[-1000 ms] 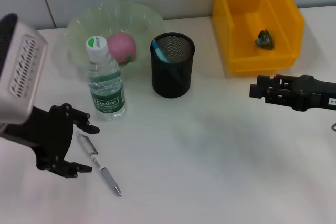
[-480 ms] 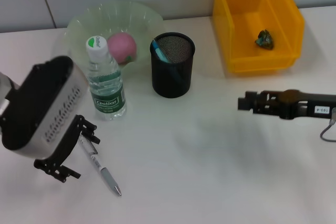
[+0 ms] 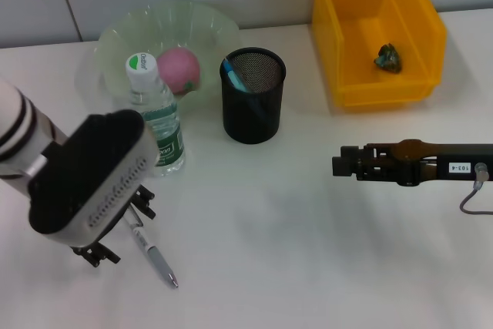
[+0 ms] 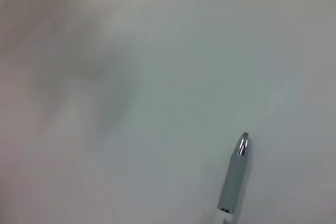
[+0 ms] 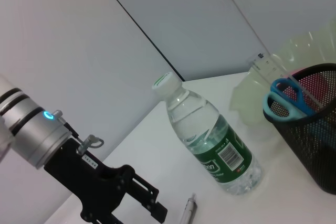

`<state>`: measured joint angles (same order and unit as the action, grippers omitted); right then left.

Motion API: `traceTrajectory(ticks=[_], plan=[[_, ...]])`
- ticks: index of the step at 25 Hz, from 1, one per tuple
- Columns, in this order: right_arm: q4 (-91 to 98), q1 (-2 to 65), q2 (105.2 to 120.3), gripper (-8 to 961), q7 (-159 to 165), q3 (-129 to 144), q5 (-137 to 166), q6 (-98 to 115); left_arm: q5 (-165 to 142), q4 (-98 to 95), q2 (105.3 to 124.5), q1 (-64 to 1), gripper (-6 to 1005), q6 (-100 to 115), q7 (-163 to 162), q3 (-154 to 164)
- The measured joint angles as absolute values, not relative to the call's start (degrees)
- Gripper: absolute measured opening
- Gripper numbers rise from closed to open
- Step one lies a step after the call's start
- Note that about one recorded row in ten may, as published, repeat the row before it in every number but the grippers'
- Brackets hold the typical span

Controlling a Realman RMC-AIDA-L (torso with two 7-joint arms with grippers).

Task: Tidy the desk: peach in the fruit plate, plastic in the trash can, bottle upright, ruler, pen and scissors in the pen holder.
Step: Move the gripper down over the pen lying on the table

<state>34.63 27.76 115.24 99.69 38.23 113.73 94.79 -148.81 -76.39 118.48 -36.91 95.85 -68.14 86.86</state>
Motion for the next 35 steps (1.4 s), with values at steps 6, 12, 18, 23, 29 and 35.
traceTrajectory(ticks=[6,12,18,23,29,35], plan=[[34.62,27.83,115.22,574,99.74,38.23,114.13,94.55,-149.59,-73.50,118.71,-39.43,726,95.16,-68.57,90.77],[34.62,27.86,115.22,573,99.57,38.23,114.51,94.49,-149.70,-72.25,119.07,-41.20,725,94.92,-69.16,93.11],[34.63,27.86,115.21,573,99.32,38.23,114.62,94.43,-150.39,-71.85,119.10,-42.22,724,94.66,-69.92,95.69],[34.68,28.00,115.21,574,99.24,38.23,114.62,93.78,-150.54,-71.71,119.10,-42.59,723,94.17,-70.39,97.58],[34.63,28.44,115.22,574,99.18,38.23,114.96,93.61,-150.56,-69.12,119.17,-43.37,721,91.54,-70.45,100.18],[34.63,28.54,115.24,574,99.15,38.23,115.13,93.45,-150.63,-68.66,119.18,-43.42,720,90.72,-70.51,101.29]])
